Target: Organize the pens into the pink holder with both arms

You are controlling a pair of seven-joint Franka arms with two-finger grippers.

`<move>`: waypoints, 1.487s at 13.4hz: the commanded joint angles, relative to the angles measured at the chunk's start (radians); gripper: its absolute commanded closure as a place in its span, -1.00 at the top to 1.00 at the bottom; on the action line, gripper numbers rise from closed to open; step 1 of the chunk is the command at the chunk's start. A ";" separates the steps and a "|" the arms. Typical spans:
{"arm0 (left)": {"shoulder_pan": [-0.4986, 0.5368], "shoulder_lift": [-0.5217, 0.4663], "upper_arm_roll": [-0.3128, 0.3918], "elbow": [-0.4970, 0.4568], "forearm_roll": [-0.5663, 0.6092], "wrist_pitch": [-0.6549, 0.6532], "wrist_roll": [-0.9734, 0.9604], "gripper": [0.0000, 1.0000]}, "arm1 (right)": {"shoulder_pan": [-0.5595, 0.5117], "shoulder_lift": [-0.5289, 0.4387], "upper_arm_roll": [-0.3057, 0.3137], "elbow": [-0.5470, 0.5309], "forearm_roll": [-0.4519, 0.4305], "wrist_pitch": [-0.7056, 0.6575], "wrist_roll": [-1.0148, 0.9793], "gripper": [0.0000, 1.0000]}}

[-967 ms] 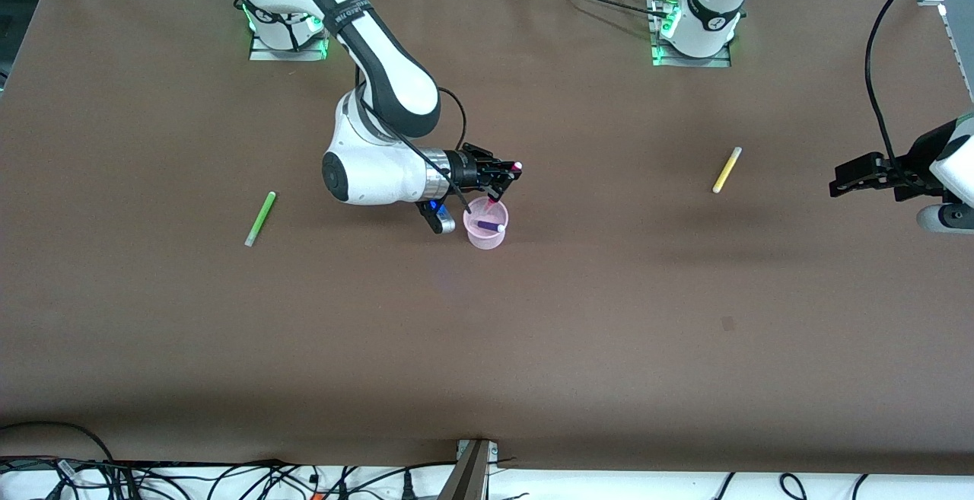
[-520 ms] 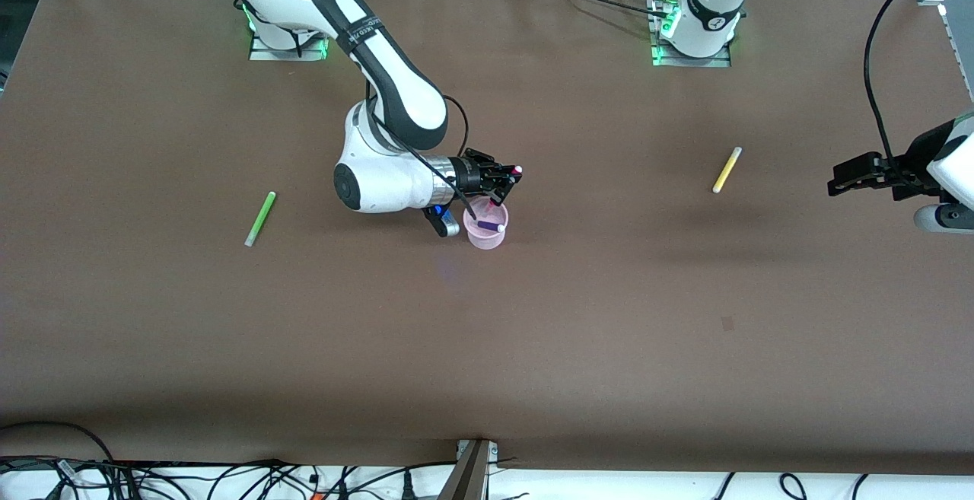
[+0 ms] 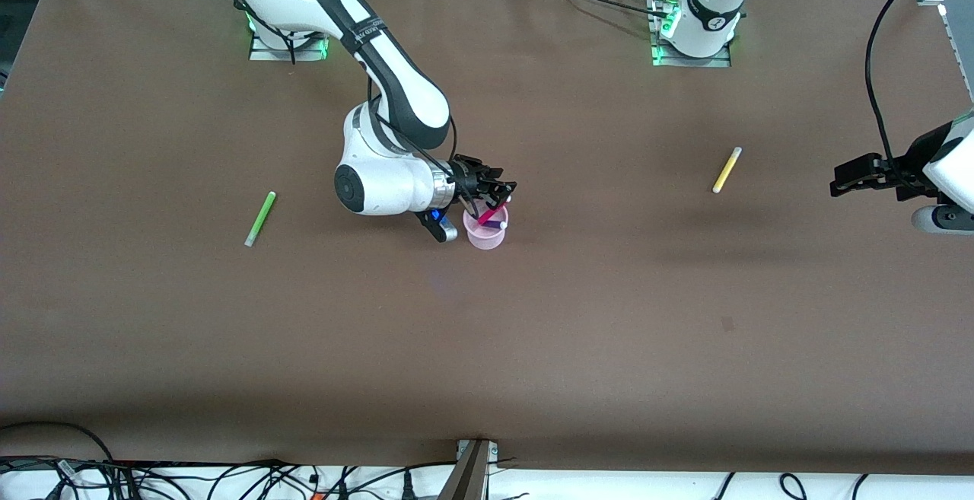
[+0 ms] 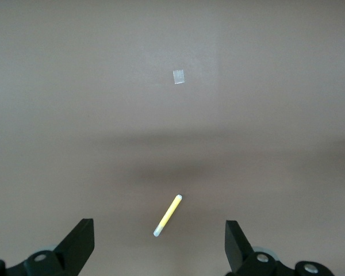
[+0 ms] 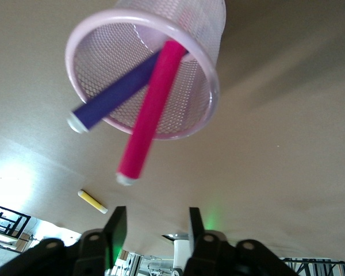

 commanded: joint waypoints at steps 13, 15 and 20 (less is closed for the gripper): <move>0.000 -0.031 -0.005 0.007 0.024 -0.045 0.026 1.00 | -0.015 -0.259 -0.358 0.007 -0.400 -0.291 -0.288 1.00; 0.000 -0.031 -0.004 0.001 0.025 -0.045 0.026 1.00 | -0.015 -0.307 -0.387 0.001 -0.500 -0.330 -0.345 1.00; 0.002 -0.022 -0.002 0.001 0.025 -0.042 0.026 1.00 | -0.013 -0.472 -0.516 -0.025 -0.681 -0.497 -0.561 1.00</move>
